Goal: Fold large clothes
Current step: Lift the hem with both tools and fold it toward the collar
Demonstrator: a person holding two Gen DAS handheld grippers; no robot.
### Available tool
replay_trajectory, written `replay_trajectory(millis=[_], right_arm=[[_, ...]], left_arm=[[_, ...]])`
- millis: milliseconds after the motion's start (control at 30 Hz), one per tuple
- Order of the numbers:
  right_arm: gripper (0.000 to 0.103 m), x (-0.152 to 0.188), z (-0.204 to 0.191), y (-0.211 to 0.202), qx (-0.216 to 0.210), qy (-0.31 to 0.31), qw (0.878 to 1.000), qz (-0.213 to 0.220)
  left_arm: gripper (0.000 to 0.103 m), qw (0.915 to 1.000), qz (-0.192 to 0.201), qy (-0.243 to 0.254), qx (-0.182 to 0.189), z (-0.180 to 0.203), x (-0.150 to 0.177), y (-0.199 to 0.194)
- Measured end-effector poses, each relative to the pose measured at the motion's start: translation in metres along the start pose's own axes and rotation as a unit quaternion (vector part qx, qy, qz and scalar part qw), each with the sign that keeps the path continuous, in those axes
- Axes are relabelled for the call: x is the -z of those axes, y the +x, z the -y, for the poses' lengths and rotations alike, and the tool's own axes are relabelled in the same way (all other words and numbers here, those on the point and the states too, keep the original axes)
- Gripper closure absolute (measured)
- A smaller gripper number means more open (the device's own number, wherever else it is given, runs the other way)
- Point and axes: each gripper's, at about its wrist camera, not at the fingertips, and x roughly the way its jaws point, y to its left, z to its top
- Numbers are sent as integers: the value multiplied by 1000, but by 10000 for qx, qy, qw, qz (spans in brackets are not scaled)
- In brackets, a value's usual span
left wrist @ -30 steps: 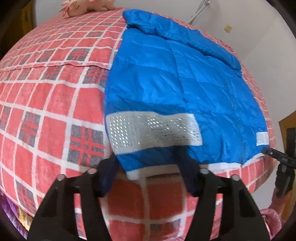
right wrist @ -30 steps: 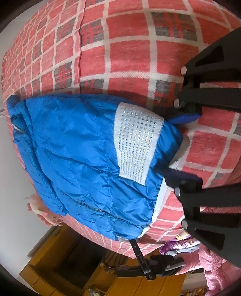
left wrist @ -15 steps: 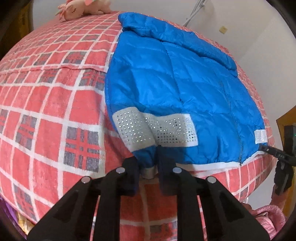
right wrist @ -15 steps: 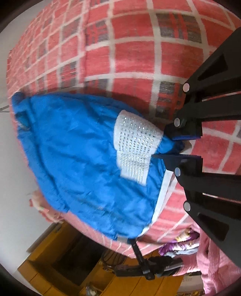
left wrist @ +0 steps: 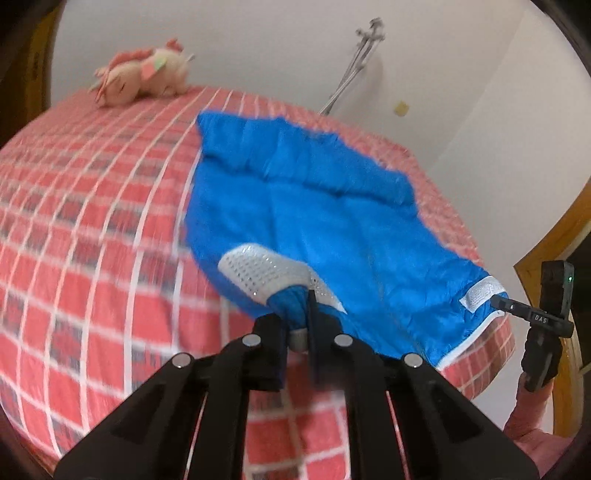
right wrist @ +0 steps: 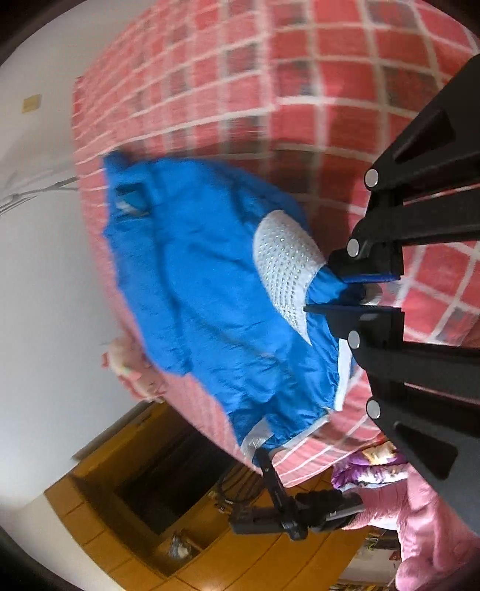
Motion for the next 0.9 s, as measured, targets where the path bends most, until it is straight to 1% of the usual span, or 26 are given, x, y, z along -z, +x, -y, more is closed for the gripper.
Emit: replay_trajectory(millis=[100, 233, 333, 400, 600, 767, 900], right_arm=[[95, -28, -2, -6, -46, -34, 9998, 189], [95, -72, 4, -9, -93, 36, 9993, 371], [95, -108, 12, -5, -103, 171, 9988, 441], [95, -130, 17, 3, -71, 244, 9987, 440], [95, -194, 43, 40, 102, 527, 9981, 286], [95, -231, 75, 79, 212, 810, 9965, 82], [95, -251, 98, 110, 256, 1016, 9945, -81]], left_arm=[[96, 9998, 196, 48, 78, 2, -24, 0], [96, 9989, 455, 21, 146, -5, -66, 6], [96, 9978, 617, -12, 242, -11, -100, 16], [96, 9974, 675, 2, 240, -12, -124, 29], [96, 9978, 659, -56, 69, -19, -182, 76], [96, 9985, 525, -149, 14, -28, -216, 119], [95, 9990, 381, -218, -111, -35, -238, 156]])
